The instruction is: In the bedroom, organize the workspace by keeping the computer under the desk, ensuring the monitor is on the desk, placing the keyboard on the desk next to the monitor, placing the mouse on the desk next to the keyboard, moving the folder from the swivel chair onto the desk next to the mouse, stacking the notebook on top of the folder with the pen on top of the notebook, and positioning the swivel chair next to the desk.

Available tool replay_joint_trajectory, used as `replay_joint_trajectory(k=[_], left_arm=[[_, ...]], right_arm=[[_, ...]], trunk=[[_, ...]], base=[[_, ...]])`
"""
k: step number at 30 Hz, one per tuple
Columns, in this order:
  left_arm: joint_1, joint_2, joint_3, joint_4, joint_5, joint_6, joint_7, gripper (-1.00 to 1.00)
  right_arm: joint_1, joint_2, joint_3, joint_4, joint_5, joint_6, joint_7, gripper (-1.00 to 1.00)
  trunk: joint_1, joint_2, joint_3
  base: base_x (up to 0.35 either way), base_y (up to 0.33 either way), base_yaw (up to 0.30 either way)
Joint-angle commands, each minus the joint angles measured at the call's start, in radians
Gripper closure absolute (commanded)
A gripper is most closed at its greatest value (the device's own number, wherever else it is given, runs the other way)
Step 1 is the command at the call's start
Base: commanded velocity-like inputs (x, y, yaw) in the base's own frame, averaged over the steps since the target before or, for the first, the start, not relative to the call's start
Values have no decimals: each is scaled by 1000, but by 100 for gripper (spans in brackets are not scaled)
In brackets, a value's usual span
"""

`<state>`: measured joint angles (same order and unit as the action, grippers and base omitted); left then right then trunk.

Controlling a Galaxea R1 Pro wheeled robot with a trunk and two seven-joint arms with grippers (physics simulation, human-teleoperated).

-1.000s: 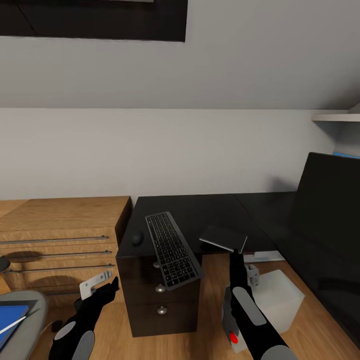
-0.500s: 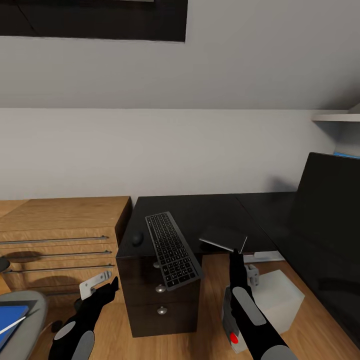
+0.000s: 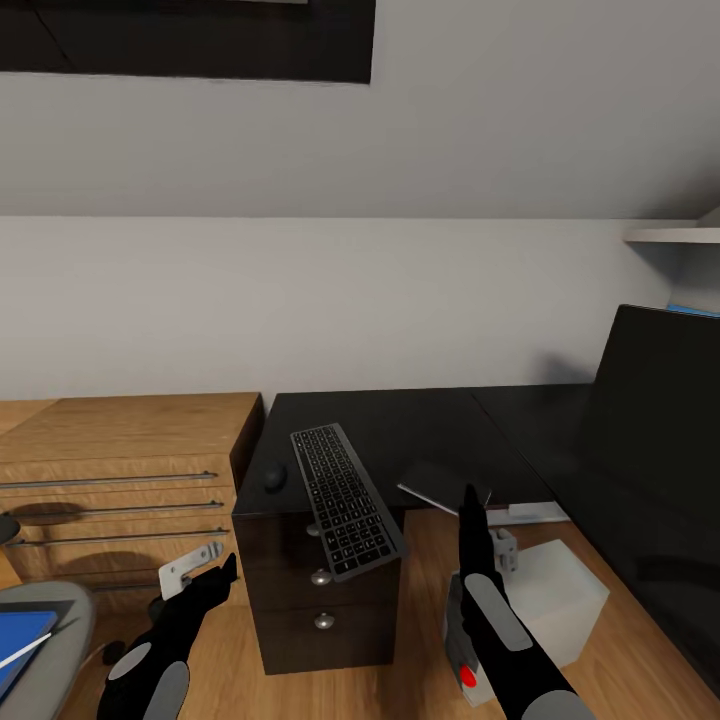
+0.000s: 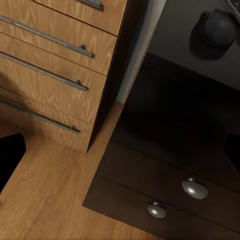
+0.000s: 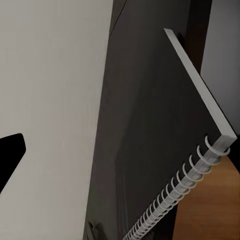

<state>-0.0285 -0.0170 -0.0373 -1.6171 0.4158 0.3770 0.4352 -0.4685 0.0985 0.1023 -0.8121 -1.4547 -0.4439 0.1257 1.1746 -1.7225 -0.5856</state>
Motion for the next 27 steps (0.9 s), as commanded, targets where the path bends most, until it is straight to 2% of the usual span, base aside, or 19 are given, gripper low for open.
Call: replay_joint_trajectory(k=[1,11,21,27], left_arm=[[-1,0,-1,-1,9,2,8,-100],[-1,0,-1,-1,9,2,8,-100],[-1,1,0,-1,9,3,8,-100],[-1,0,-1,-1,9,3,8,-100]], right_arm=[[-1,0,3,1,-11,-6,6,-100],[-1,-1,4,1,-9,-5,5,-100],[-1,-2,5,2,-9,10,-5,-100],[-1,-3,5,2,-9,14,-40,-100]], trunk=[[0,-1,-1],[0,-1,-1],[0,-1,-1],[0,-1,-1]], base=[[0,0,0],[-74,-13,0],[-310,-71,0],[-326,-87,0]])
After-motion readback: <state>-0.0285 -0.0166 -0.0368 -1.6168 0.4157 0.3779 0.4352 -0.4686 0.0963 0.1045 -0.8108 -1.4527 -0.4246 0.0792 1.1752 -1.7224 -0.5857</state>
